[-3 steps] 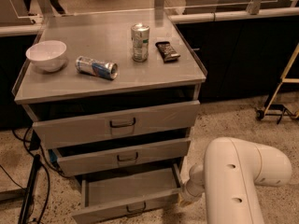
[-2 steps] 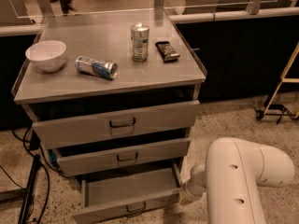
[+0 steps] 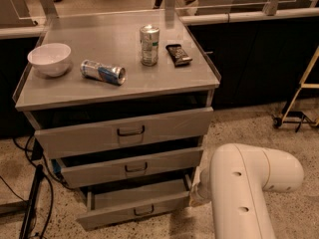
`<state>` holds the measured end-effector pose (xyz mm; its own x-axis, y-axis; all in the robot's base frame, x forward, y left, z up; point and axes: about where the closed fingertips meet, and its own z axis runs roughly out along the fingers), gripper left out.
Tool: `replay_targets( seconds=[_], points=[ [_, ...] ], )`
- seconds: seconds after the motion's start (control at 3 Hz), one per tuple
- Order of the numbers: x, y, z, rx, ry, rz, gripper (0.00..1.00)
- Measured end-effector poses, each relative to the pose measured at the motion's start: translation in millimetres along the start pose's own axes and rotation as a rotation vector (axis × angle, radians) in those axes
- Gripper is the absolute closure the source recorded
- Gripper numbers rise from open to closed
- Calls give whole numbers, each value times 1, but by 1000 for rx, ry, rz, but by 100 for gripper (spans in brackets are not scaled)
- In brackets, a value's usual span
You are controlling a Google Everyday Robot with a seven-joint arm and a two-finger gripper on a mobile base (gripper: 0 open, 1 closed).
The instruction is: Close bottom drawer
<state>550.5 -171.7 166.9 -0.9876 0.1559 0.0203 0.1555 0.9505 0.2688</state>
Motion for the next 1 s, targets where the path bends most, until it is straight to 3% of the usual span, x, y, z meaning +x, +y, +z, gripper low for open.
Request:
replay_targets(
  seconds=[1.0],
  points=[
    [-20,4,-5,-15,-34,36,100]
  ],
)
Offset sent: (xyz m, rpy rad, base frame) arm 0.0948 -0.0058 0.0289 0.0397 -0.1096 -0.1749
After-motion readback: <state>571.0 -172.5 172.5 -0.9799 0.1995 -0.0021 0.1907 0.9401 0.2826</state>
